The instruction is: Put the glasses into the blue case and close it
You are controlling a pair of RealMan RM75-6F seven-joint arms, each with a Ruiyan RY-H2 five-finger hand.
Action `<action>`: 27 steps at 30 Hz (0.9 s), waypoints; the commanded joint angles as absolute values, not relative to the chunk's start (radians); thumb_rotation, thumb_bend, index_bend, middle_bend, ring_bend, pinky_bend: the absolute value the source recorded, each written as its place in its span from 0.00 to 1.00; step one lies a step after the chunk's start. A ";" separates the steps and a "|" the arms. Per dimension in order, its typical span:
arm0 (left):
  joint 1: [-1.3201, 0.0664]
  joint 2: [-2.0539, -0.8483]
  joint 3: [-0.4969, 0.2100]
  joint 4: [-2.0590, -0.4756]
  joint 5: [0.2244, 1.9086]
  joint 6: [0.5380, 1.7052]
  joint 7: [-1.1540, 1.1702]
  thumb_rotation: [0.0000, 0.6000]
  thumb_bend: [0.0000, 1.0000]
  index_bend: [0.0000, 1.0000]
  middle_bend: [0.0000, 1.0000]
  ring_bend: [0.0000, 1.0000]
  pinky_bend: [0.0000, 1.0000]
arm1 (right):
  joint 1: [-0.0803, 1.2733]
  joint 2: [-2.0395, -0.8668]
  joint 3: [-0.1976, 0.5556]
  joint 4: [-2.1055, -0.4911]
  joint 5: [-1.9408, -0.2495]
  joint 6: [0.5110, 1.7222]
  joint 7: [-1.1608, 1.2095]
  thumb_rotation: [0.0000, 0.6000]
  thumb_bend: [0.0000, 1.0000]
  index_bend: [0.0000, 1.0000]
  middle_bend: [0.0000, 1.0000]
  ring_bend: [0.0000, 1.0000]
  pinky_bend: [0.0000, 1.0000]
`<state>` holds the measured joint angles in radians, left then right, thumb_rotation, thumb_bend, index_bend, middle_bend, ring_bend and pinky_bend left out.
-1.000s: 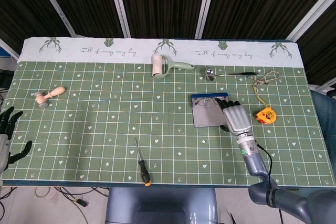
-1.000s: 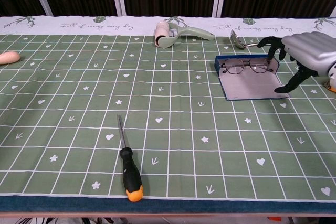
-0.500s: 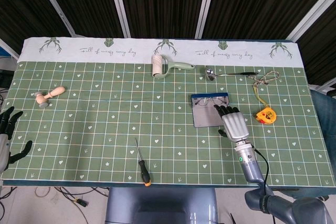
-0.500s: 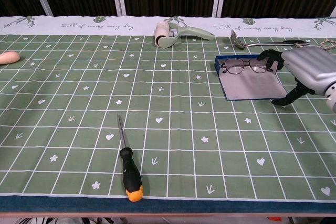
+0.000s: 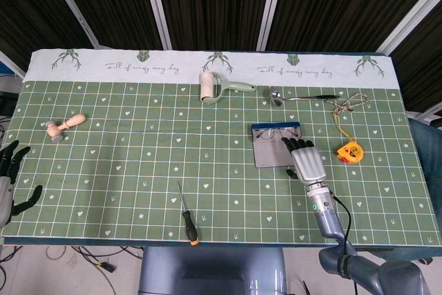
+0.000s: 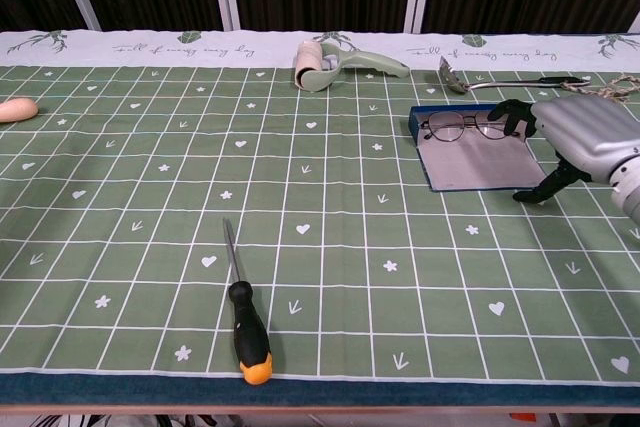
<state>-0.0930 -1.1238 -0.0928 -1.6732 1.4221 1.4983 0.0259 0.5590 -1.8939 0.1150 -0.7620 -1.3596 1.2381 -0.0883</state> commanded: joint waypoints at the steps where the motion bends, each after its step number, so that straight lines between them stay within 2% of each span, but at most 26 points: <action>1: -0.093 -1.124 -0.093 -1.674 1.422 1.498 0.026 1.00 0.31 0.09 0.00 0.00 0.00 | 0.560 -1.902 0.120 -0.749 -1.364 1.235 -0.079 1.00 0.10 0.24 0.31 0.33 0.38; 21: -0.093 -1.124 -0.094 -1.674 1.420 1.498 0.028 1.00 0.31 0.09 0.00 0.00 0.00 | 0.560 -1.934 0.143 -0.697 -1.378 1.225 -0.060 1.00 0.11 0.25 0.31 0.33 0.38; 27: -0.093 -1.123 -0.094 -1.674 1.421 1.498 0.026 1.00 0.31 0.09 0.00 0.00 0.00 | 0.560 -1.939 0.147 -0.690 -1.381 1.220 -0.058 1.00 0.14 0.26 0.32 0.34 0.38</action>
<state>-0.0929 -1.1235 -0.0939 -1.6741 1.4211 1.4977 0.0261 0.5599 -1.9390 0.1472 -0.6907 -1.3810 1.2206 -0.0586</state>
